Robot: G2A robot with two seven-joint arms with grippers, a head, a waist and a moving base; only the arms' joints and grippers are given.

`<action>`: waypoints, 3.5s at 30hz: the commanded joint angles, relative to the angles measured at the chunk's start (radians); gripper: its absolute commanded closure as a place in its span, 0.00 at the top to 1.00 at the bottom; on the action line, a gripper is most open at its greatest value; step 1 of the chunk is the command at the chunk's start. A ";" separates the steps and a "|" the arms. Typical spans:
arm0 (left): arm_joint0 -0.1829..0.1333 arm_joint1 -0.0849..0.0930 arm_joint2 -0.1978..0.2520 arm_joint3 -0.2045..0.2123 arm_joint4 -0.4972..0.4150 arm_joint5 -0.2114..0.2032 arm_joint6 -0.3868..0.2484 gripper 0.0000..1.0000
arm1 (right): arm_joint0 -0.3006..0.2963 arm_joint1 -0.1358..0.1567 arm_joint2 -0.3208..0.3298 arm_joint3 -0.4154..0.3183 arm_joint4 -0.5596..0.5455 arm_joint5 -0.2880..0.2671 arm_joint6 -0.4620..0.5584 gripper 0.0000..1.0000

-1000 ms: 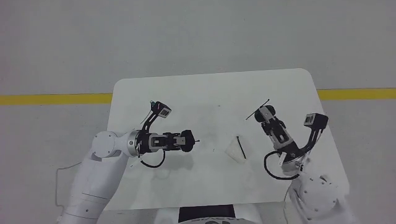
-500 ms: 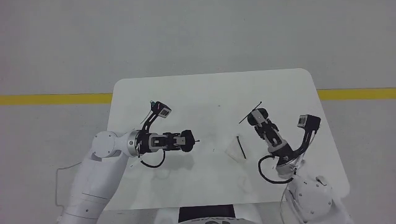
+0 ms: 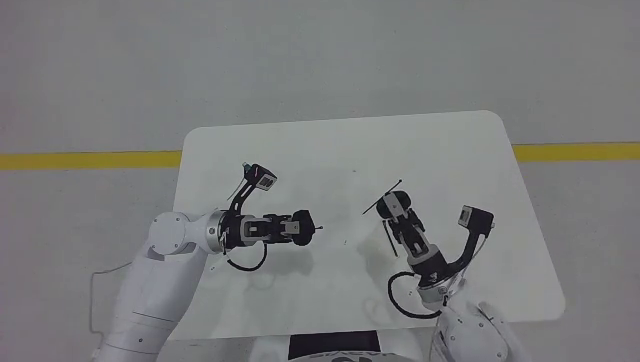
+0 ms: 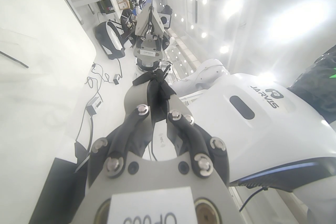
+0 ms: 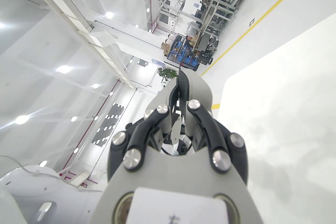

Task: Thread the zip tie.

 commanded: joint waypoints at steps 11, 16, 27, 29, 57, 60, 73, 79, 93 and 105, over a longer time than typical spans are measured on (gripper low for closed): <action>-0.009 -0.004 0.076 0.058 0.096 0.000 0.135 0.00 | 0.000 0.000 0.000 0.000 0.000 0.000 0.000 0.00; -0.037 -0.019 0.132 0.083 0.098 0.000 0.191 0.00 | 0.000 0.000 0.000 0.000 0.000 0.000 0.000 0.00; -0.105 -0.045 0.176 0.101 0.144 0.000 0.209 0.00 | 0.000 0.000 0.000 0.000 0.000 0.000 0.000 0.00; -0.105 -0.045 0.176 0.101 0.144 0.000 0.209 0.00 | 0.000 0.000 0.000 0.000 0.000 0.000 0.000 0.00; -0.105 -0.045 0.176 0.101 0.144 0.000 0.209 0.00 | 0.004 -0.013 -0.064 0.021 -0.169 0.027 -0.122 0.00; -0.105 -0.045 0.176 0.101 0.144 0.000 0.209 0.00 | -0.007 -0.013 -0.071 0.022 -0.200 0.027 -0.131 0.00; -0.105 -0.045 0.176 0.101 0.144 0.000 0.209 0.00 | -0.011 -0.012 -0.074 0.023 -0.207 0.028 -0.125 0.00; -0.105 -0.045 0.176 0.101 0.144 0.000 0.209 0.00 | 0.003 -0.015 -0.081 0.026 -0.228 0.041 -0.131 0.00; -0.105 -0.045 0.176 0.101 0.144 0.000 0.209 0.00 | -0.010 -0.023 -0.132 0.038 -0.392 0.078 -0.243 0.00; -0.105 -0.045 0.176 0.101 0.144 0.000 0.209 0.00 | 0.001 -0.026 -0.145 0.053 -0.516 0.106 -0.319 0.00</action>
